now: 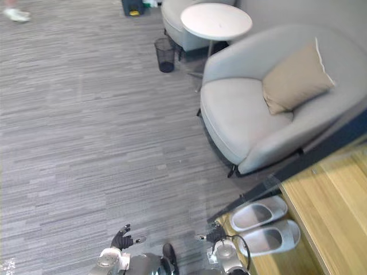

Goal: Organize the slippers on the shoe rack

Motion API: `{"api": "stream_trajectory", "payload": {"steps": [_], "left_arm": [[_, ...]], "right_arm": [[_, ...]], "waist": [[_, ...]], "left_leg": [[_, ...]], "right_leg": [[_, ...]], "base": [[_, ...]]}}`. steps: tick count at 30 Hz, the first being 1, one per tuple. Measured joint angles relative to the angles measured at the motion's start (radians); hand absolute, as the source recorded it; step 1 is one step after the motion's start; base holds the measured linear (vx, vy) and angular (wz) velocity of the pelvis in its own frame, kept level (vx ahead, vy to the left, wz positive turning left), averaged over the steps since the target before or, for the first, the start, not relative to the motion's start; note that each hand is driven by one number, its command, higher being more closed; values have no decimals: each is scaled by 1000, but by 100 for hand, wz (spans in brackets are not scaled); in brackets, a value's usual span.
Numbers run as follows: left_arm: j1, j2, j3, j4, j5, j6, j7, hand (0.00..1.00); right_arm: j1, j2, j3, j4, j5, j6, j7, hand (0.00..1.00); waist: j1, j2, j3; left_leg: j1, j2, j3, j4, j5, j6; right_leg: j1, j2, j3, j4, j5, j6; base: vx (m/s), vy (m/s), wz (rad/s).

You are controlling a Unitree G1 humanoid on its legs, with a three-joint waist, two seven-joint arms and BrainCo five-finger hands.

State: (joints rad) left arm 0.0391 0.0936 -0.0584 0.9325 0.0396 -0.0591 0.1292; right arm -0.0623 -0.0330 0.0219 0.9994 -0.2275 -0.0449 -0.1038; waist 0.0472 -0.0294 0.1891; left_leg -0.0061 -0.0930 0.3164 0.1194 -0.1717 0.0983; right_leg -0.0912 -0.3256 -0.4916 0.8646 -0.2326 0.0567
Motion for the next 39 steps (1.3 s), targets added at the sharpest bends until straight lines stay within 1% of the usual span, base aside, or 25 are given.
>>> {"api": "stream_trajectory", "payload": {"steps": [1, 2, 3, 5, 7, 10, 11, 12, 13, 14, 16, 17, 20, 21, 22, 23, 25, 27, 30, 31, 32, 34, 35, 37, 39], "left_arm": [[1, 2, 2, 3, 0, 1, 2, 0], [2, 2, 1, 4, 0, 1, 2, 0], [4, 0, 1, 7, 0, 1, 2, 0], [3, 0, 0, 14, 0, 1, 1, 0], [4, 2, 0, 23, 7, 1, -1, 0], [2, 2, 4, 28, 9, 1, 1, 0], [-1, -7, 8, 34, 9, 4, 2, 0], [4, -15, 13, 31, 9, 3, 0, 0], [4, -17, 15, 31, 10, 4, -1, 0], [0, -28, 41, 29, 17, 4, 0, 0], [-1, -28, 43, 17, 17, 4, -1, 0], [-2, -33, 43, -5, 16, -2, 0, 0], [-22, -35, 45, -25, 16, -4, 2, 0], [-24, -39, 44, -35, 16, -4, 3, 0], [-30, -39, 47, -34, 15, -4, 3, 0], [-39, -26, 54, -37, 15, -4, 5, 0], [-39, 2, 73, -35, 15, -7, 20, 0], [-33, 9, 91, -30, -3, -2, 24, 0], [-15, 7, 117, -24, -5, -2, 25, 0], [-10, 9, 117, -16, -5, -2, 25, 0], [-8, 12, 116, -12, -4, -1, 25, 0], [-5, 23, 118, -2, -5, 3, 26, 0], [3, 25, 118, 4, -5, 6, 27, 0], [8, 19, 119, 4, -6, 6, 28, 0], [-3, 3, 118, 14, -5, 6, 28, 0]], "right_arm": [[10, -5, 0, 0, -1, 1, 5, 0], [12, -7, 0, 0, -1, 1, 6, 0], [20, -12, 0, 0, -1, 1, 5, 0], [14, -15, 0, -4, 0, -3, 5, 0], [16, -11, -1, -5, 1, -4, 5, 0], [24, -4, 1, -4, 0, -2, 6, 0], [28, -14, -1, -2, 0, 0, 5, 0], [29, -17, 1, -2, 0, 1, 5, 0], [29, -17, 1, -3, 0, 1, 5, 0], [24, -16, 6, -3, 0, 5, 5, 0], [29, -16, 13, -3, 0, 7, 5, 0], [30, -18, 19, -3, 1, 7, 1, 0], [15, -28, 18, -5, 5, 6, -13, 0], [16, -34, 19, -6, 12, 5, -18, 0], [11, -41, 20, -7, 12, 7, -22, 0], [5, -27, 24, -6, 12, 6, -21, 0], [-6, 2, 24, -4, 12, 5, -22, 0], [-26, 5, 25, -4, 12, 4, -22, 0], [-22, 5, 22, -2, 12, 4, -21, 0], [-15, 7, 24, -3, 11, 4, -19, 0], [-8, 11, 34, -2, 11, 5, -14, 0], [2, 17, 47, -2, 11, 5, -12, 0], [16, 17, 62, -2, 11, 5, -10, 0], [19, 14, 65, -6, 11, 2, -8, 0], [2, 5, 63, -7, 12, -7, -6, 0]], "waist": [[-3, 4, 3], [-5, 6, 3], [-12, 13, 4], [-17, 15, 4], [-29, 10, 0], [-30, 7, -7], [-30, 31, -9], [-27, 46, -17], [-29, 47, -16], [-26, 51, -12], [-25, 51, -8], [-19, 40, 0], [-9, 22, 10], [-7, 33, 8], [6, 49, 11], [11, 19, 17], [24, -19, 19], [34, -22, 21], [43, -28, 24], [42, -29, 24], [41, -27, 25], [35, -33, 24], [18, -35, 25], [10, -35, 26], [3, -18, 35]], "left_leg": [[27, -3, -30, -13, -1, -2], [33, -3, -38, -16, -2, -2], [50, -5, -77, -27, -2, -3], [65, -7, -125, -45, -2, -4], [88, -12, -190, -49, -18, -15], [107, -9, -219, 19, -67, -32], [88, 13, -220, 86, -109, -42], [52, 31, -210, 159, -128, -74], [38, 34, -207, 189, -131, -81], [-63, 73, -148, 452, -145, -157], [-101, 133, -88, 606, -165, -154], [-150, 198, -45, 673, -179, -134], [-253, 259, -22, 593, -179, -129], [-294, 286, -29, 438, -106, -127], [-310, 294, -42, 363, 19, -125], [-306, 251, -46, 338, 21, -119], [-309, 193, -57, 301, 26, -109], [-298, 168, -65, 299, 9, -85], [-190, 131, -73, 261, -55, -76], [-151, 121, -81, 257, -69, -68], [-109, 115, -90, 252, -91, -54], [-65, 113, -112, 233, -106, -43], [-7, 116, -133, 186, -107, -43], [45, 119, -139, 140, -107, -44], [104, 135, -164, 90, -117, -63]], "right_leg": [[-43, 28, 36, -7, -38, 6], [-56, 36, 44, -19, -46, 6], [-102, 72, 66, -87, -59, 11], [-156, 134, 111, -223, -51, 14], [-159, 185, 155, -359, -10, -30], [-124, 255, 158, -499, 73, -67], [-88, 290, 163, -573, 118, -105], [-54, 304, 163, -619, 133, -110], [-45, 306, 161, -635, 134, -109], [28, 309, 156, -698, 136, -110], [97, 308, 151, -730, 135, -111], [159, 282, 136, -741, 135, -110], [199, 226, 107, -732, 118, -82], [218, 213, 85, -724, 85, -28], [242, 205, 83, -717, 31, 52], [247, 175, 77, -724, 24, 59], [255, 155, 67, -768, 56, 45], [274, 136, 55, -760, 94, 82], [212, 43, 96, -427, 89, 124], [164, 6, 116, -276, 125, 106], [79, -20, 158, -74, 135, 50], [8, -3, 179, 57, 82, 30], [-51, 28, 151, 78, 22, 16], [-107, 61, 102, -20, -15, -5], [-191, 161, 76, -358, 21, -3]], "base": [[122, 9, 78], [141, 4, 71], [152, 0, 79], [181, -16, 91], [232, -50, 97], [397, -61, 61], [453, -30, 32], [361, -19, 19], [360, -26, 9], [413, -35, 17], [459, 0, 24], [329, 75, 29], [278, 160, 32], [283, 249, 36], [355, 323, 54], [290, 273, 63], [267, 193, 54], [317, 210, 40], [227, 188, 20], [240, 173, 15], [210, 116, 16], [271, 78, 28], [384, 64, 47], [398, 36, 29], [399, -33, 22]]}}
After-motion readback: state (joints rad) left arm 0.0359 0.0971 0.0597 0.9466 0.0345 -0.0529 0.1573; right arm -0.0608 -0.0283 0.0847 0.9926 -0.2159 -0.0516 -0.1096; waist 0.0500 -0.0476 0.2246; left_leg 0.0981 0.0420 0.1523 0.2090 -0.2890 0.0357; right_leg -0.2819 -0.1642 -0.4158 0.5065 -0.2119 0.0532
